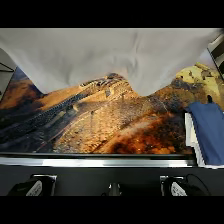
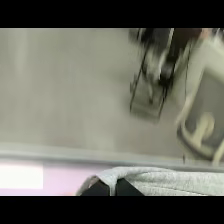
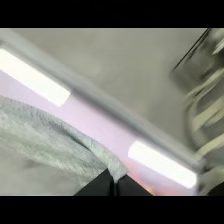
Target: Fold the shirts.
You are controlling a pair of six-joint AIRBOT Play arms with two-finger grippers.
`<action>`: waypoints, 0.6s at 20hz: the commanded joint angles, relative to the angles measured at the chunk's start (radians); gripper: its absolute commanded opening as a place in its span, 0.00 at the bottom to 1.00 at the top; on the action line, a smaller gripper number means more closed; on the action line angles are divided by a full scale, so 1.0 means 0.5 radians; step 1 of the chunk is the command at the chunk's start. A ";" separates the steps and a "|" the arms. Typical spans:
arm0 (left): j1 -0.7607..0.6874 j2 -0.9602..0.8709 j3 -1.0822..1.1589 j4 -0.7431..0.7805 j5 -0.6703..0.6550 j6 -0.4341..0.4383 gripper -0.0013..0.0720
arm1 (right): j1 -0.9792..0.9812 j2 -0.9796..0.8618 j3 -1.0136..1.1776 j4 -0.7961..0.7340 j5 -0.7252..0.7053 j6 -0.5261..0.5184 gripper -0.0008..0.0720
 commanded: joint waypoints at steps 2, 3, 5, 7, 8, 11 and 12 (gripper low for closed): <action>0.027 0.290 0.467 0.038 0.201 -0.003 0.04 | -0.001 0.698 0.062 -0.267 -0.387 -0.001 0.03; 0.027 0.309 0.467 0.039 0.157 -0.023 0.04 | -0.001 0.735 0.062 -0.277 -0.325 0.004 0.03; 0.027 0.292 0.462 0.040 0.050 -0.048 0.04 | -0.001 0.723 0.062 -0.287 -0.143 0.004 0.03; 0.027 0.215 0.457 0.099 -0.140 -0.049 0.04 | -0.001 0.637 0.062 -0.301 0.030 0.005 0.03; 0.027 0.169 0.457 0.108 -0.238 -0.049 0.04 | -0.001 0.592 0.062 -0.292 0.080 0.005 0.03; 0.027 -0.008 0.457 0.121 -0.559 -0.048 0.04 | -0.001 0.440 0.062 -0.286 0.195 0.082 0.03; 0.026 -0.098 0.451 0.129 -0.694 -0.049 0.04 | -0.001 0.365 0.062 -0.286 0.289 0.096 0.03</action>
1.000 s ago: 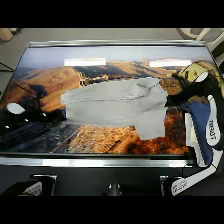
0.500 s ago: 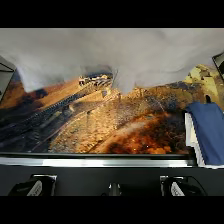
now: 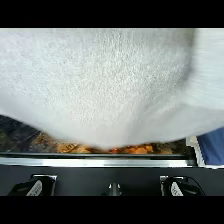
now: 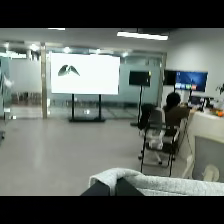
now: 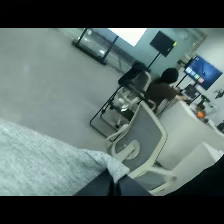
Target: Fold the shirts.
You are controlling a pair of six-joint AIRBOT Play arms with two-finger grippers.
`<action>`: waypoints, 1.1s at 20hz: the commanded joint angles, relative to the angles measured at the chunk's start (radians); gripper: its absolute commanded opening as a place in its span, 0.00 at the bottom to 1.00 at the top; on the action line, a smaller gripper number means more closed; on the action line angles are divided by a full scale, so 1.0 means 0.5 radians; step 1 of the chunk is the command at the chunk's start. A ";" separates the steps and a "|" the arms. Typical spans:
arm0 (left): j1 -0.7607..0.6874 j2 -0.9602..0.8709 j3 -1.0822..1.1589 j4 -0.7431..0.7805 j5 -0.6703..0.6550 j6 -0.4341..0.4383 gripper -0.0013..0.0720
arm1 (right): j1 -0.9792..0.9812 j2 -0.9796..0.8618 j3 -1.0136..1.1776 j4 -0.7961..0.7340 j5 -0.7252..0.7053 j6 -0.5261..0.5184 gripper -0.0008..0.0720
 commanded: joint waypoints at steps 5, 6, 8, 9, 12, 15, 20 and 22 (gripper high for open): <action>-0.011 -0.618 -0.478 0.048 -0.558 -0.004 0.04 | 0.006 -0.887 -0.006 0.039 0.950 0.102 0.03; -0.029 -0.720 -0.646 0.072 -0.555 -0.004 0.04 | 0.044 -1.074 -0.007 0.016 0.993 0.140 0.03; -0.040 -0.926 -0.908 0.114 -0.493 -0.002 0.04 | 0.170 -1.413 -0.007 -0.023 1.028 0.144 0.03; -0.040 -1.043 -0.992 0.130 -0.419 0.008 0.04 | 0.249 -1.581 -0.007 -0.022 0.994 0.146 0.03; -0.042 -1.366 -0.993 0.116 -0.195 0.004 0.04 | 0.398 -1.954 -0.007 -0.020 0.689 0.237 0.03; -0.044 -1.574 -0.909 0.021 -0.011 0.005 0.05 | 0.417 -2.117 -0.007 0.003 0.305 0.359 0.03; -0.044 -1.727 -0.888 -0.011 0.260 0.005 0.05 | 0.417 -2.145 -0.007 -0.005 -0.307 0.406 0.03; -0.046 -1.773 -0.888 -0.011 0.208 0.006 0.05 | 0.417 -2.161 -0.007 0.000 -0.192 0.406 0.03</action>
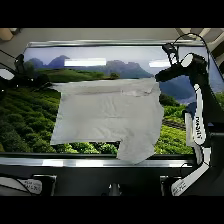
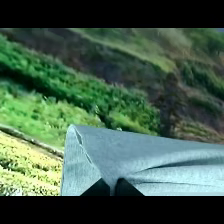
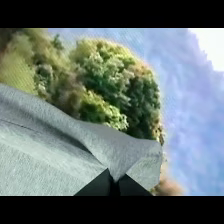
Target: Fold the shirts.
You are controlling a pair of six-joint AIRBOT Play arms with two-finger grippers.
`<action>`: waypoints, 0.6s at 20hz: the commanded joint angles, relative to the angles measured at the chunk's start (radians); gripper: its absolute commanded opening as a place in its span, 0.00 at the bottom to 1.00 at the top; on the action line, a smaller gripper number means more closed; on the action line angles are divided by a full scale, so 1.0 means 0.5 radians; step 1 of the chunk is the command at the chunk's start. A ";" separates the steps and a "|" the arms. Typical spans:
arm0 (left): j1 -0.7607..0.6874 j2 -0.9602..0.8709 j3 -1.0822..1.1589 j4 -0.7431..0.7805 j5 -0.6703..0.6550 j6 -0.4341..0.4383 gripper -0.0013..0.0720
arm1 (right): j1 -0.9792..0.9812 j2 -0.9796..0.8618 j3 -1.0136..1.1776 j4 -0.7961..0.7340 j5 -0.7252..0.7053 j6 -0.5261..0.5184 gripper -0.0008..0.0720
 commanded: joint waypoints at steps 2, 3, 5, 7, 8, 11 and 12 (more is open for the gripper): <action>0.011 -0.087 0.004 -0.008 -0.108 0.106 0.05 | 0.000 -0.012 0.003 -0.013 0.283 0.025 0.03; 0.019 -0.083 0.004 -0.008 -0.243 0.179 0.05 | -0.001 0.010 0.002 -0.064 0.565 0.027 0.03; 0.028 -0.098 -0.012 0.068 -0.540 0.225 0.05 | 0.008 0.018 -0.016 -0.172 1.032 -0.029 0.03; 0.013 -0.126 -0.088 0.169 -0.690 0.209 0.05 | 0.019 0.019 -0.169 -0.154 1.156 -0.042 0.03; 0.008 -0.145 -0.128 0.192 -0.713 0.175 0.05 | 0.028 0.018 -0.253 -0.140 1.084 -0.031 0.03; -0.008 -0.195 -0.171 0.169 -0.713 0.122 0.05 | 0.041 0.011 -0.384 -0.076 0.832 0.124 0.04; -0.008 -0.196 -0.171 0.154 -0.710 0.118 0.13 | 0.040 0.018 -0.384 -0.035 0.783 0.179 0.04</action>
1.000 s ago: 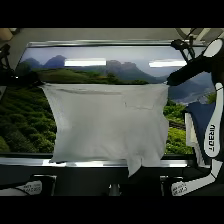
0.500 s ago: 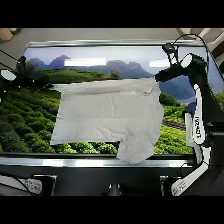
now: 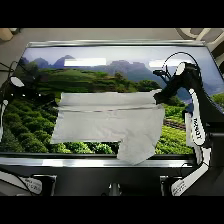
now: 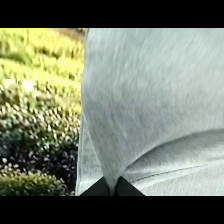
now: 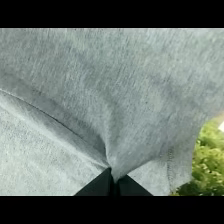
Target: Fold the shirts.
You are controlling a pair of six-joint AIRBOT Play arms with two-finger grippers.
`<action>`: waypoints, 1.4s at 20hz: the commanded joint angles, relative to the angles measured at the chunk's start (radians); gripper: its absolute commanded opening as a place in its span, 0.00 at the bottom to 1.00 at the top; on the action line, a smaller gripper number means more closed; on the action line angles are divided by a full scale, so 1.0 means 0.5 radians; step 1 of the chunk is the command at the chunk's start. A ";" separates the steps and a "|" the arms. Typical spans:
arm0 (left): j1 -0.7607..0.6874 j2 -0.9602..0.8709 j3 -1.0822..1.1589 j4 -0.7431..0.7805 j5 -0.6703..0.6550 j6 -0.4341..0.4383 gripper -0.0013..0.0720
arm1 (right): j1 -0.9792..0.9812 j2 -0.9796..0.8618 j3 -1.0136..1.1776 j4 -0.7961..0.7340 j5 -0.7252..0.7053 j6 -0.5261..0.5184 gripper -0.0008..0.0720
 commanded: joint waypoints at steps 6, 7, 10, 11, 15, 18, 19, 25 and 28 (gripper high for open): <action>0.181 0.139 0.058 0.184 -0.446 -0.145 0.74 | -0.233 0.249 -0.050 -0.084 0.343 0.026 0.67; 0.217 0.243 -0.047 0.251 -0.452 -0.141 0.74 | -0.298 0.314 -0.140 -0.105 0.421 0.011 0.57; 0.285 0.620 -0.674 0.274 -0.280 -0.105 0.74 | -0.330 0.681 -0.768 -0.089 0.202 -0.079 0.54; 0.287 0.742 -0.906 0.256 -0.192 -0.069 0.74 | -0.331 0.816 -1.003 -0.001 0.066 -0.085 0.54; 0.285 0.972 -1.445 0.214 -0.007 0.054 0.74 | -0.331 1.135 -1.502 0.063 -0.145 -0.185 0.54; 0.285 0.946 -1.480 0.086 0.051 0.085 0.73 | -0.331 1.164 -1.566 0.060 -0.131 -0.239 0.58; 0.282 0.945 -1.480 0.039 0.069 0.084 0.70 | -0.330 1.164 -1.570 0.060 -0.127 -0.257 0.72; 0.174 0.823 -1.484 0.013 0.082 0.030 0.69 | -0.330 1.289 -1.868 0.151 -0.159 -0.303 0.75; 0.122 0.810 -1.482 0.013 0.159 -0.029 0.29 | -0.330 1.350 -2.084 0.274 -0.197 -0.342 0.77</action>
